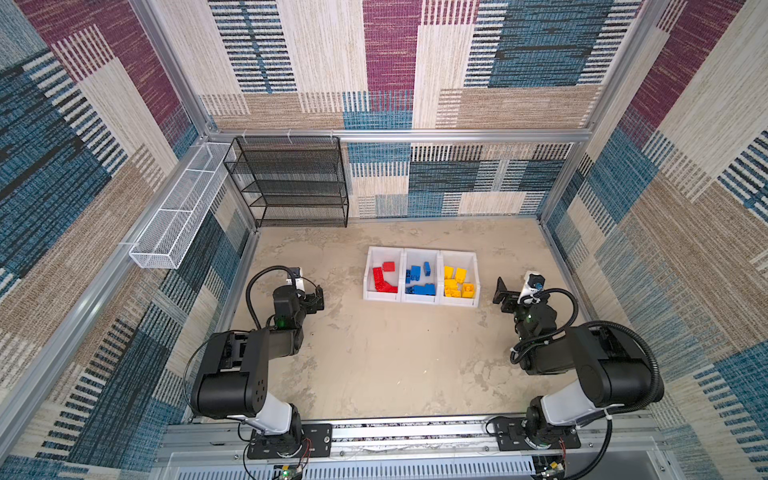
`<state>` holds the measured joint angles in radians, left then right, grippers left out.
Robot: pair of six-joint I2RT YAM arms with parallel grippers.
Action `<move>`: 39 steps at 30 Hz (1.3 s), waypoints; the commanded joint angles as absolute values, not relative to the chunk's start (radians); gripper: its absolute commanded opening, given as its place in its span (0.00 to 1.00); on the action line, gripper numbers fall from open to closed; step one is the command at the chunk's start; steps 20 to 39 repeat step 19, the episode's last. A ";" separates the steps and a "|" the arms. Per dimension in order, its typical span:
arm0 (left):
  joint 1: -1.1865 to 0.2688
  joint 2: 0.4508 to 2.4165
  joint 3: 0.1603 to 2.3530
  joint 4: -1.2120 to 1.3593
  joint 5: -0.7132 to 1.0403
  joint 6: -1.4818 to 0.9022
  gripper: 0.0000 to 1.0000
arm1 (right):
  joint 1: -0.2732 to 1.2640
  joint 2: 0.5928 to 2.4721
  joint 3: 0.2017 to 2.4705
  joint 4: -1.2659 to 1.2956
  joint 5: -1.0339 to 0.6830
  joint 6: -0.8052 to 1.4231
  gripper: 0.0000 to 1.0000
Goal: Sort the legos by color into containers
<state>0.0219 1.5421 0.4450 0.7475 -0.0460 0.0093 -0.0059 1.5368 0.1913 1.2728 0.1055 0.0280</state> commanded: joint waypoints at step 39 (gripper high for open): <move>0.028 1.540 0.445 0.780 -0.018 -0.002 0.99 | -0.005 1.532 0.186 1.321 0.091 0.016 1.00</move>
